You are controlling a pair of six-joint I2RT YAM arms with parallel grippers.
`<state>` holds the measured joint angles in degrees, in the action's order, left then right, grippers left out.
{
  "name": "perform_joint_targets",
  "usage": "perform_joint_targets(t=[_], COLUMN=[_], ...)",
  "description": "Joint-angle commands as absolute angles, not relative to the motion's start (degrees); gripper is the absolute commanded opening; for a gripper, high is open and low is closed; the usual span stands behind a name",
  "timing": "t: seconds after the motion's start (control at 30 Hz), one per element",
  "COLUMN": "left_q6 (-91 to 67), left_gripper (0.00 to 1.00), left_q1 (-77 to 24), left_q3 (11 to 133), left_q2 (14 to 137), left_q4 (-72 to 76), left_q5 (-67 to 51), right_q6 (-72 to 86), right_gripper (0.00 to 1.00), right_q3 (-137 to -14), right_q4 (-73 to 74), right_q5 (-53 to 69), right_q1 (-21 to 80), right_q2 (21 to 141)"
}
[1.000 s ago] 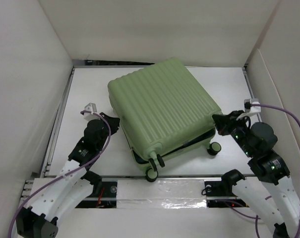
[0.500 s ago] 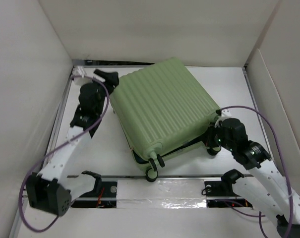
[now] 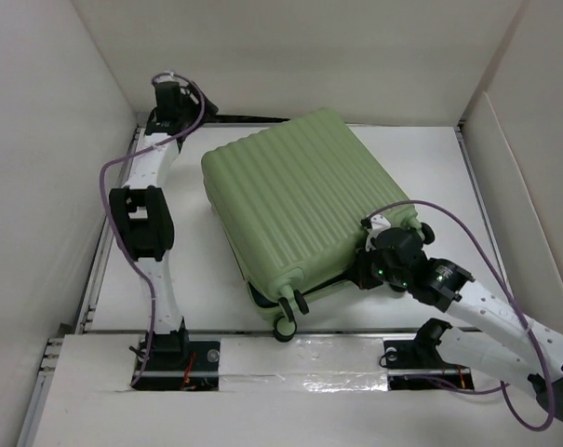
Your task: Pack the luggage
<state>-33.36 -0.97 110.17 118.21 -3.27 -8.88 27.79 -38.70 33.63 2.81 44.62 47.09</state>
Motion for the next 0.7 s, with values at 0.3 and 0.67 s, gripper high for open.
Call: perform_joint_targets(t=[0.3,0.67], left_q6=[-37.61,-48.06], left_gripper=[0.62,0.63], left_q1=[-4.04,-12.82], left_q3=[77.07,39.74], left_q2=[108.04,75.35], left_q4=[12.63,24.61], left_q5=[-21.19,-0.64], right_q6=[16.91,11.16], right_gripper=[0.00,0.00], right_q3=[-43.68,-67.12], right_q4=[13.91,3.42], right_q5=[-10.58,8.52], right_q1=[35.35,26.54], right_q2=[54.13,82.68])
